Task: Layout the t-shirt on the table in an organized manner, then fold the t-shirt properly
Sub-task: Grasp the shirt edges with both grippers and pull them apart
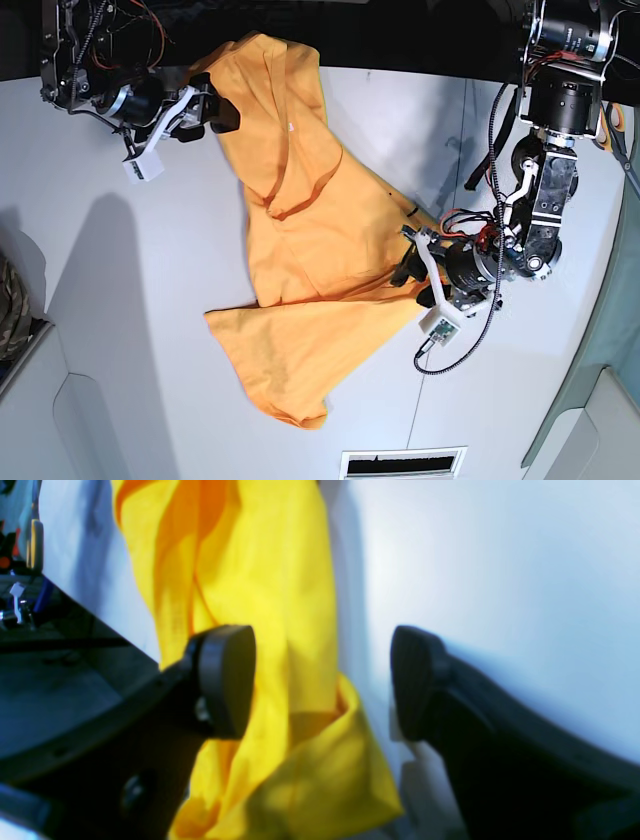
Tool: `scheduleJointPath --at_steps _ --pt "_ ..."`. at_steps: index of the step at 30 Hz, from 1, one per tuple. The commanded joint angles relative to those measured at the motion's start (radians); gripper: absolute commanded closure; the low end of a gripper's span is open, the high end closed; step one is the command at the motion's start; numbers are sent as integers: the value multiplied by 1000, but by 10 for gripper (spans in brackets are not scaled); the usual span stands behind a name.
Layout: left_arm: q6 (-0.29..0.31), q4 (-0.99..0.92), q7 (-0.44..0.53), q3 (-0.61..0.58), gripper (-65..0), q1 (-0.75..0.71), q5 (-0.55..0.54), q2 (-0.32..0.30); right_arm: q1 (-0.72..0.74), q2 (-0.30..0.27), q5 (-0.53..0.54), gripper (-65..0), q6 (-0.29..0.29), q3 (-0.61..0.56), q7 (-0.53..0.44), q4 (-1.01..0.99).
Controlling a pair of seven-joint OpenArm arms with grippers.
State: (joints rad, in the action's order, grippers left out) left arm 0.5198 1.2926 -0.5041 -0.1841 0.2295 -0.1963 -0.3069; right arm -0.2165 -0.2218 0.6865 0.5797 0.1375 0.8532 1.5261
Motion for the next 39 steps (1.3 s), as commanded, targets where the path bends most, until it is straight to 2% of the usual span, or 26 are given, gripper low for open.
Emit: scheduleJointPath --at_steps 1,3,8,11,12,14,16,20,22,26,27,30,35,39 --pt "-30 13 43 -16 -350 22 13 -12 5 -8 9 -418 3 3 -15 17" --pt "-40 4 70 -57 -350 23 60 -25 5 -8 10 -418 3 3 -15 17" --pt "-41 -37 91 -126 -350 23 70 -26 5 -8 10 -418 3 3 -15 17" --pt "-42 -75 157 -137 -350 23 87 -25 3 -8 8 -418 3 3 -14 17" --pt "-53 -91 186 -137 -350 23 99 -25 2 -8 9 -418 2 3 -14 17" --pt "-114 -124 222 -137 -340 24 112 -23 2 -8 9 -418 1 3 -10 17" --pt "-158 -152 224 -137 -278 29 112 -23 3 -8 9 -418 1 3 -11 17" --pt "-161 -174 224 -137 -82 35 112 -23 3 -7 9 -412 1 3 -19 17" --pt "-161 -174 223 -137 0 42 112 -24 3 -7 9 -323 0 3 -19 17" --pt "-151 -173 208 -137 0 68 110 -23 2 13 0 -19 0 3 -15 17" --pt "-136 -172 203 -137 0 74 107 -23 2 21 0 0 0 3 -15 16" --pt "-103 -172 156 -137 0 101 85 -23 3 39 -19 0 1 3 -19 17" --pt "-98 -172 90 -137 0 153 -1 -29 13 39 -116 0 0 3 -89 17" --pt "-22 -172 72 -136 0 175 -39 -29 31 38 -119 0 0 7 -91 17"
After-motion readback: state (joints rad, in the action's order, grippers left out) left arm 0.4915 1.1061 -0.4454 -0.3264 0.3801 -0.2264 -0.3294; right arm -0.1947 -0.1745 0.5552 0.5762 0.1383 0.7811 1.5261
